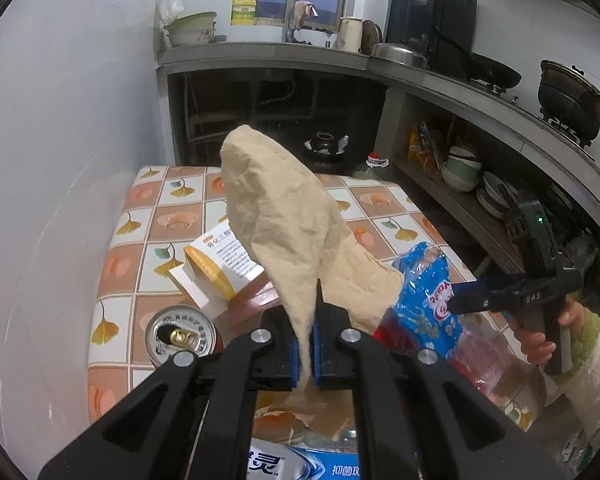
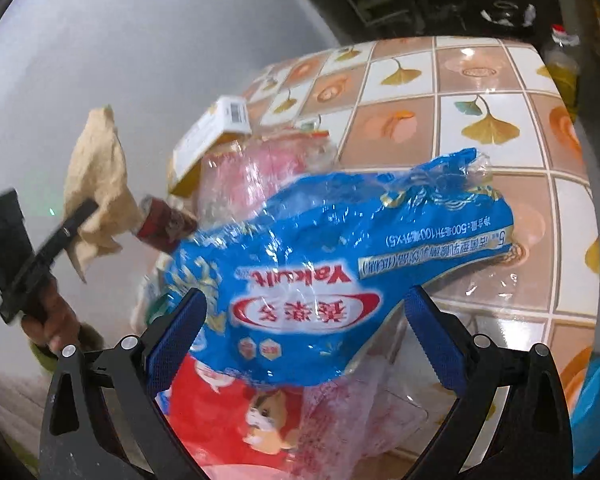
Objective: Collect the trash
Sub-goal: 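Lift the brown paper with the left tool while the right tool grasps the blue snack bag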
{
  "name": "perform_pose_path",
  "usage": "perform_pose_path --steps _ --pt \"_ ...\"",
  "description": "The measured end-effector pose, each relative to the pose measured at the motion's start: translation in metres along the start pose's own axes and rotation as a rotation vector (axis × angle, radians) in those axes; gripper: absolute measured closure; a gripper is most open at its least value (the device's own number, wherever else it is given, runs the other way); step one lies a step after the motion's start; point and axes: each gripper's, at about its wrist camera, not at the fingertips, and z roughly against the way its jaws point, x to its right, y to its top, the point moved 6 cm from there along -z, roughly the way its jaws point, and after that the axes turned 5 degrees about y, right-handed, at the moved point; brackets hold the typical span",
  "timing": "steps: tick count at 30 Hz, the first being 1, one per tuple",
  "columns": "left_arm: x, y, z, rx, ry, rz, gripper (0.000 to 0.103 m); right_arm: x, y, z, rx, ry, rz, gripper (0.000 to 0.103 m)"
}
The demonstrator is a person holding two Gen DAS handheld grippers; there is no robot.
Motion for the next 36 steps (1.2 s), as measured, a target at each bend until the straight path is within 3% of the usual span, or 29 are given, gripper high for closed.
perform_pose_path --steps 7,9,17,20,23,36 --pt "0.000 -0.006 -0.006 -0.024 0.000 0.006 0.098 -0.001 -0.006 -0.027 -0.063 -0.057 0.053 0.008" --pt "-0.001 -0.008 -0.007 -0.027 0.000 0.011 0.098 -0.003 -0.005 -0.032 -0.059 -0.070 0.059 0.013" --pt "-0.002 -0.010 -0.009 -0.037 0.006 0.018 0.098 0.009 -0.005 -0.025 -0.039 -0.035 -0.029 0.063" --pt "-0.002 -0.010 -0.008 -0.038 0.007 0.019 0.098 0.010 -0.004 -0.020 -0.006 -0.035 -0.052 0.079" --pt "-0.002 -0.010 -0.008 -0.036 0.008 0.019 0.098 0.011 -0.003 -0.007 0.042 -0.035 -0.073 0.088" --pt "0.005 -0.006 0.013 0.009 0.017 0.000 0.098 -0.002 0.013 0.061 0.242 -0.035 -0.069 0.096"
